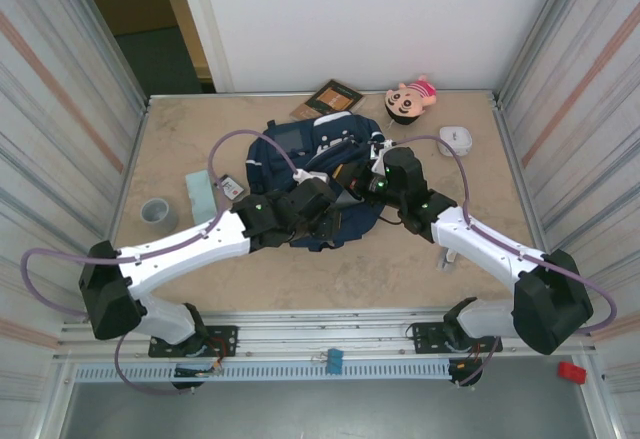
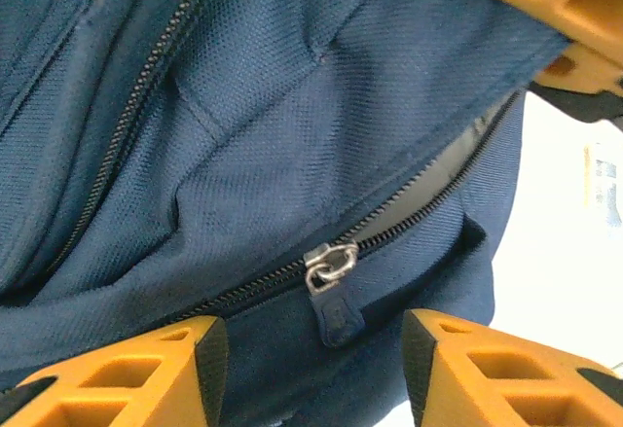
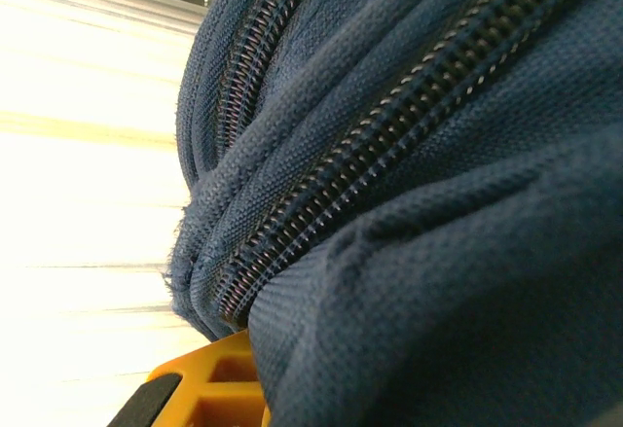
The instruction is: Pack the student bag
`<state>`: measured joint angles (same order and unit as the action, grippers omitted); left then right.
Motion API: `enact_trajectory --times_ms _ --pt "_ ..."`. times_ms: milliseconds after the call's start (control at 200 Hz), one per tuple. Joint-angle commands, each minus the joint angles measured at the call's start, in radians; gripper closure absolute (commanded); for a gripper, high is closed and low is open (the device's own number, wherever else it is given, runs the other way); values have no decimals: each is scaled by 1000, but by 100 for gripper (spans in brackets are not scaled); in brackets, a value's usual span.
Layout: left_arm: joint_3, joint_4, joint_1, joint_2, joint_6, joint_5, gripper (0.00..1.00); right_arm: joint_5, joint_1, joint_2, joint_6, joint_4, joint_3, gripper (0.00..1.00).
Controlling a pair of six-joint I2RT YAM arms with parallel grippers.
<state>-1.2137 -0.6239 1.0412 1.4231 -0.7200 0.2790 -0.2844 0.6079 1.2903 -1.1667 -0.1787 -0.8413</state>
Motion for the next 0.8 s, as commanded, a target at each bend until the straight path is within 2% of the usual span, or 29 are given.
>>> enact_trajectory --times_ms 0,225,311,531,596,797 --pt "-33 6 4 28 -33 76 49 -2 7 -2 25 -79 -62 100" --pt "-58 -3 4 77 -55 149 56 -11 10 -16 24 -73 -62 100" --pt "-45 17 1 79 -47 160 65 -17 10 -22 29 -71 -58 100" --pt "36 130 -56 36 -25 -30 94 -31 -6 -42 53 -48 -16 100" --pt "69 182 -72 2 -6 -90 100 -45 -15 -37 71 -20 -22 100" --pt "156 291 -123 -71 10 -272 100 -130 -53 4 101 -19 -30 100"
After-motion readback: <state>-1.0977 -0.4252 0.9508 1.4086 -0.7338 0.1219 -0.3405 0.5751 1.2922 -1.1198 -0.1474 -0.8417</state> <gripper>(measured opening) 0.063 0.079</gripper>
